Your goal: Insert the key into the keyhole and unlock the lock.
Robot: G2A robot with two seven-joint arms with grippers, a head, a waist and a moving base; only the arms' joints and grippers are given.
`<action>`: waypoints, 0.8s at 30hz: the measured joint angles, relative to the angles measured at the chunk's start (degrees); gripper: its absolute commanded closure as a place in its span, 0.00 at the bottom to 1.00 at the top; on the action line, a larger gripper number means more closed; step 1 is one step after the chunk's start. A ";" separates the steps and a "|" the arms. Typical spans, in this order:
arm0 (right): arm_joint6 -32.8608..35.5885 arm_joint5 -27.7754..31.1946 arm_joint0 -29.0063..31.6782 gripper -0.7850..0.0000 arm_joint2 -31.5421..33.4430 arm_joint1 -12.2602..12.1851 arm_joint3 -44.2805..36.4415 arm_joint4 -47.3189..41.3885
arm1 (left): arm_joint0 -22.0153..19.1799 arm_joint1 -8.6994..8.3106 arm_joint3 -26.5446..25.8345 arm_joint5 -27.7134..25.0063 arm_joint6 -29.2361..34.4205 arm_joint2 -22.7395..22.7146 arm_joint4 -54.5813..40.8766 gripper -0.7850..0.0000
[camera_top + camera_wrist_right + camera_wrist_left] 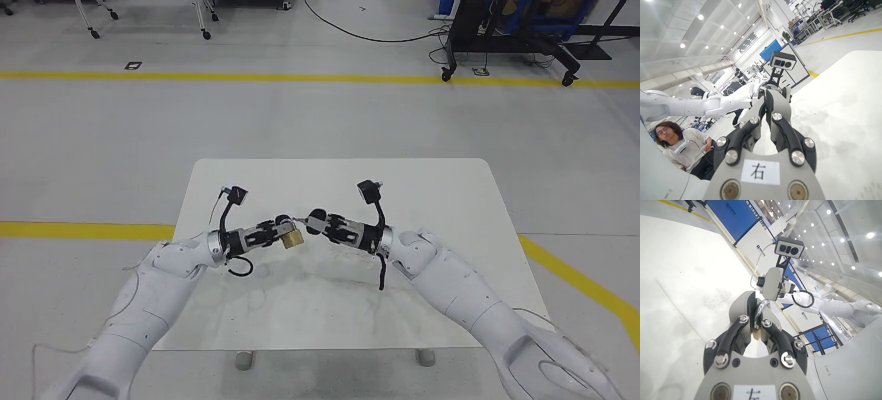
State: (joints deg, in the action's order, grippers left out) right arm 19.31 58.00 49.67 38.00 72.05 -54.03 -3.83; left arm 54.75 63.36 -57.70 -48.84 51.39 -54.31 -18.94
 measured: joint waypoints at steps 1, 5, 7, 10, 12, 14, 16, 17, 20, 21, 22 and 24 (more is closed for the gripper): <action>0.00 0.00 0.00 1.00 0.00 0.00 0.00 0.00 | 0.04 -0.03 -0.12 0.48 -0.38 0.06 0.49 1.00; -0.53 -0.37 0.33 1.00 0.34 -0.05 -0.35 0.00 | 1.04 0.11 -2.91 6.52 -5.28 0.51 6.99 1.00; -1.59 -0.22 1.51 1.00 1.68 -0.48 -1.14 0.39 | 1.28 0.33 -3.71 11.64 -5.48 1.03 6.37 1.00; -2.14 0.02 3.68 1.00 4.04 -1.44 -2.63 1.44 | 0.37 0.76 -3.39 19.40 -3.39 1.46 2.32 1.00; -2.43 0.01 5.42 1.00 5.59 -2.14 -4.12 2.08 | -0.22 0.83 -2.86 22.11 -2.17 1.08 0.32 1.00; -2.40 0.00 7.15 1.00 6.71 -2.68 -5.80 2.25 | -0.30 0.79 -2.66 22.60 -1.54 0.75 -0.39 1.00; -2.37 0.00 7.16 1.00 6.76 -2.71 -5.84 2.23 | -0.27 0.78 -2.67 22.46 -1.60 0.74 -0.32 1.00; -2.36 0.00 7.11 1.00 6.72 -2.69 -5.78 2.22 | -0.27 0.78 -2.68 22.44 -1.63 0.76 -0.30 1.00; -2.36 0.00 7.07 1.00 6.70 -2.68 -5.74 2.21 | -0.18 0.78 -2.72 22.59 -1.81 0.73 -0.13 1.00; -2.36 0.00 7.07 1.00 6.70 -2.68 -5.74 2.21 | 0.08 0.82 -2.90 23.36 -2.56 0.67 0.32 1.00; -2.36 0.00 7.08 1.00 6.70 -2.68 -5.74 2.21 | 0.65 0.95 -3.70 25.56 -4.62 0.59 0.51 1.00; -2.51 -0.35 7.21 1.00 6.77 -2.67 -5.99 2.27 | 1.38 1.28 -5.18 29.93 -7.63 0.01 -2.24 1.00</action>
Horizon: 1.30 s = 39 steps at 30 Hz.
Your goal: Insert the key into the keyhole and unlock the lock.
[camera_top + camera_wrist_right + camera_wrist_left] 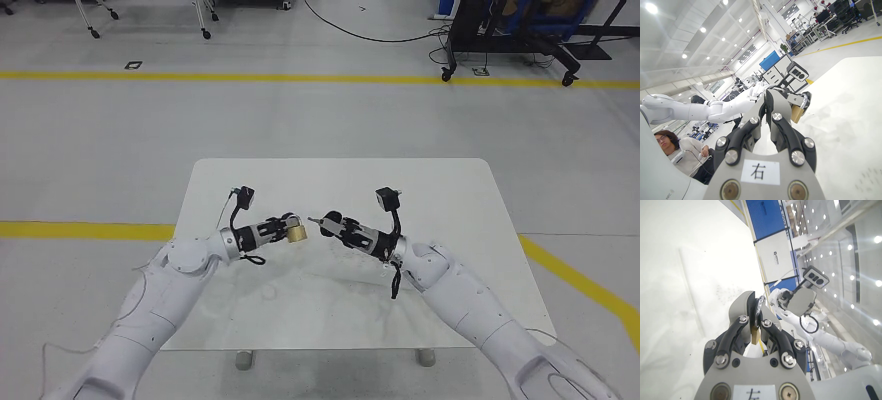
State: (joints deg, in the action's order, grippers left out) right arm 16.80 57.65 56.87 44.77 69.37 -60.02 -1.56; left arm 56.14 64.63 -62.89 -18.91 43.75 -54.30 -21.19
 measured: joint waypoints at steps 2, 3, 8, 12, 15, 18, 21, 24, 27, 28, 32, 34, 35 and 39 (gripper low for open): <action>-0.58 -2.11 0.60 1.00 0.41 0.03 -1.09 -0.13 | -0.22 0.34 -0.45 5.38 -0.64 -0.53 -5.59 1.00; -0.71 -3.19 0.91 1.00 0.64 0.02 -1.48 -0.54 | -0.70 0.51 -0.11 7.66 -0.49 -0.51 -7.39 1.00; 4.63 -6.49 3.12 1.00 1.90 -0.57 -2.39 -10.59 | -5.74 2.43 2.67 17.66 0.32 2.36 -11.05 1.00; 7.59 -8.68 5.83 1.00 5.17 -1.79 -2.96 -17.02 | -8.97 4.21 5.25 18.36 0.23 4.00 -14.81 1.00; 8.68 -12.82 8.13 1.00 8.04 -2.93 -5.48 -17.01 | -10.36 5.13 7.93 17.45 1.17 4.87 -16.14 1.00; 9.79 -17.24 10.68 1.00 10.30 -3.84 -10.84 -16.90 | -10.38 5.20 8.30 17.28 1.29 4.84 -16.45 1.00; 9.89 -17.39 10.78 1.00 10.42 -3.88 -10.93 -16.88 | -10.36 5.18 8.21 17.32 1.26 4.82 -16.36 1.00; 9.87 -17.30 10.74 1.00 10.39 -3.87 -10.78 -16.89 | -10.36 5.18 8.12 17.34 1.13 4.86 -16.23 1.00; 9.86 -17.31 10.74 1.00 10.39 -3.87 -10.80 -16.89 | -9.82 5.36 5.04 14.20 0.71 3.72 -15.36 1.00; 9.83 -17.35 10.76 1.00 10.38 -3.86 -10.85 -16.87 | -9.92 5.38 5.25 12.82 1.38 3.06 -16.95 1.00; 6.20 -20.49 11.33 1.00 9.47 -3.29 -12.97 -14.43 | -9.67 5.59 6.24 11.88 -0.62 2.46 -18.33 1.00; 3.34 -22.07 11.89 1.00 9.00 -2.91 -13.65 -12.93 | -9.41 5.58 6.13 12.37 -1.59 2.52 -16.43 1.00; 2.05 -22.81 12.12 1.00 8.90 -2.78 -13.79 -12.07 | -9.38 5.59 5.82 12.31 -2.03 2.50 -15.62 1.00; -3.37 -26.17 13.47 1.00 8.17 -2.17 -15.22 -8.70 | -9.80 5.85 4.85 12.19 -4.50 3.11 -11.51 1.00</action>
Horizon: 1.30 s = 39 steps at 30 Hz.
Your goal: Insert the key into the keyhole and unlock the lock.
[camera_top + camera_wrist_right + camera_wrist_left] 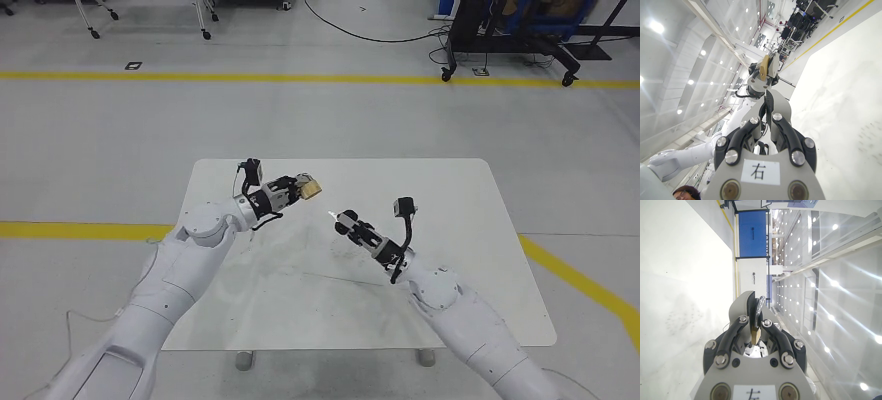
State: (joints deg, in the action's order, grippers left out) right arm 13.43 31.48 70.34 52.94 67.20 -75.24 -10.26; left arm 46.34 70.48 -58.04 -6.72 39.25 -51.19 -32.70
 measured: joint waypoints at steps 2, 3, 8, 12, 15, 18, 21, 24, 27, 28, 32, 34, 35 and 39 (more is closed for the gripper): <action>-2.64 -1.51 0.73 1.00 -0.36 0.30 -0.95 1.86 | -0.08 0.27 -0.28 0.42 -0.94 0.67 1.69 1.00; -3.73 -2.16 1.00 1.00 -0.47 0.40 -1.31 2.86 | -0.14 0.35 -0.34 0.59 -1.33 0.98 2.64 1.00; -9.25 -3.99 2.47 1.00 -0.70 0.98 -3.55 7.30 | 0.05 0.64 -0.93 0.89 -4.12 1.39 6.61 1.00; -11.66 -4.26 3.08 1.00 -0.97 1.50 -4.67 8.32 | 0.45 0.76 -1.32 1.01 -4.84 0.92 7.34 1.00; -12.76 -5.02 3.07 1.00 -1.29 1.97 -4.72 8.46 | 0.65 0.84 -1.55 1.18 -4.90 0.59 7.86 1.00; -13.54 -6.00 2.66 1.00 -1.73 2.49 -4.19 8.56 | 0.80 0.97 -1.66 1.42 -4.66 0.35 8.13 1.00; -14.06 -6.43 2.20 1.00 -2.21 3.04 -3.52 8.52 | 0.87 1.11 -1.70 1.66 -4.34 0.19 8.38 1.00; -14.71 -6.69 1.63 1.00 -2.43 3.56 -2.67 8.29 | 0.90 1.26 -1.64 1.81 -3.95 0.01 8.48 1.00; -14.91 -6.69 0.98 1.00 -2.54 4.05 -1.76 7.85 | 0.89 1.43 -1.53 1.90 -3.57 -0.13 8.63 1.00; -14.91 -6.67 0.72 1.00 -2.57 4.23 -1.42 7.75 | 0.89 1.50 -1.47 1.90 -3.41 -0.17 8.69 1.00; -15.28 -6.81 0.03 1.00 -2.57 4.78 -0.40 7.80 | 0.84 1.72 -1.23 2.01 -2.99 -0.33 8.83 1.00; -15.66 -7.09 -0.26 1.00 -2.55 5.09 0.18 7.82 | 0.83 1.83 -1.11 1.98 -2.83 -0.45 8.89 1.00; -15.86 -7.14 -0.36 1.00 -2.52 5.21 0.42 7.85 | 0.82 1.88 -1.06 1.98 -2.74 -0.49 8.95 1.00; -16.56 -7.21 -0.59 1.00 -2.46 5.70 1.27 8.28 | 0.80 2.07 -0.88 2.05 -2.51 -0.70 9.15 1.00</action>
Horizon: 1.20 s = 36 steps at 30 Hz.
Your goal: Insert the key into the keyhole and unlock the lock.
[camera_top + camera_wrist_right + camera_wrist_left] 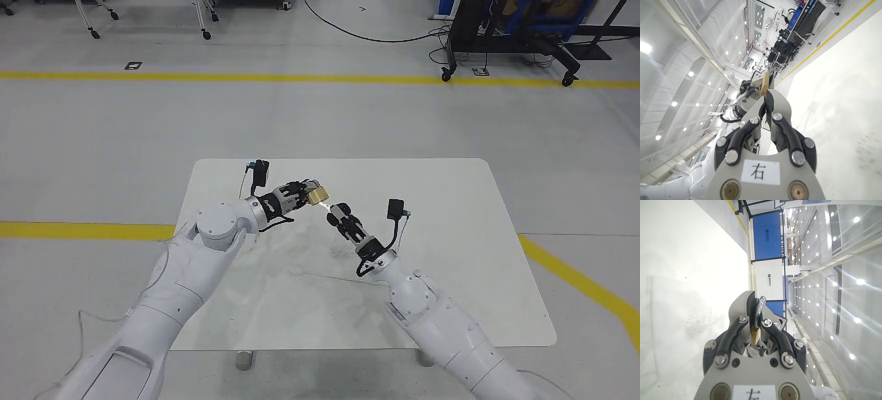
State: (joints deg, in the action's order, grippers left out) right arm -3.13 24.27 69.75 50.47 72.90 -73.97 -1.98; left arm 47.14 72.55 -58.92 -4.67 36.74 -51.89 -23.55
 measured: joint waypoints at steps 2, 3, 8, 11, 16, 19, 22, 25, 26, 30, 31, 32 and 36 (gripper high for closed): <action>-0.03 0.26 -0.03 1.00 -0.08 0.26 0.17 0.01 | 0.00 0.13 0.03 0.16 0.05 -0.03 0.13 1.00; -0.05 0.42 -0.02 1.00 -0.13 0.38 0.20 0.02 | -0.01 0.18 0.05 0.21 0.04 -0.06 0.22 1.00; 0.45 0.90 0.22 1.00 -1.02 1.09 0.22 0.55 | -0.07 0.40 0.45 0.40 0.02 -0.47 0.41 1.00; 1.07 1.12 0.49 1.00 -1.73 1.50 0.38 0.94 | 0.00 0.52 0.52 0.49 -0.01 -0.71 0.50 1.00; 1.68 1.62 0.81 1.00 -2.00 2.02 0.90 1.09 | 0.19 0.69 0.48 0.60 -0.05 -1.12 0.72 1.00; 1.43 2.17 0.96 1.00 -1.36 2.18 1.19 0.91 | 0.31 0.79 0.46 0.58 0.02 -1.36 0.81 1.00; 1.27 2.94 1.30 1.00 -0.44 2.21 1.04 1.06 | 0.38 0.86 0.48 0.58 0.16 -1.62 1.02 1.00; 2.54 3.30 1.87 1.00 0.49 2.16 0.59 -0.03 | 0.43 0.88 0.51 0.39 0.29 -2.01 1.28 1.00; 3.11 3.30 1.98 1.00 0.88 2.11 0.52 -0.46 | 0.45 0.88 0.49 0.23 0.29 -2.11 1.49 1.00; 4.56 3.20 2.50 1.00 2.49 1.91 0.11 -1.08 | 0.61 0.91 0.30 -0.25 0.74 -2.39 2.12 1.00; 4.68 3.07 2.64 1.00 2.85 1.90 -0.03 -1.06 | 0.64 0.93 0.23 -0.34 1.09 -2.44 2.23 1.00; 4.73 2.96 2.73 1.00 3.07 1.90 -0.13 -1.03 | 0.65 0.95 0.20 -0.39 1.33 -2.46 2.36 1.00; 4.81 2.66 2.90 1.00 3.69 2.02 -0.30 -0.70 | 0.65 1.03 0.19 -0.63 2.07 -2.53 2.90 1.00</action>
State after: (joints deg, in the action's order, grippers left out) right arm 1.68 26.93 72.64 54.17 74.91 -74.27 -2.67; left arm 47.79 73.58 -58.73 -5.30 38.81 -54.42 -20.64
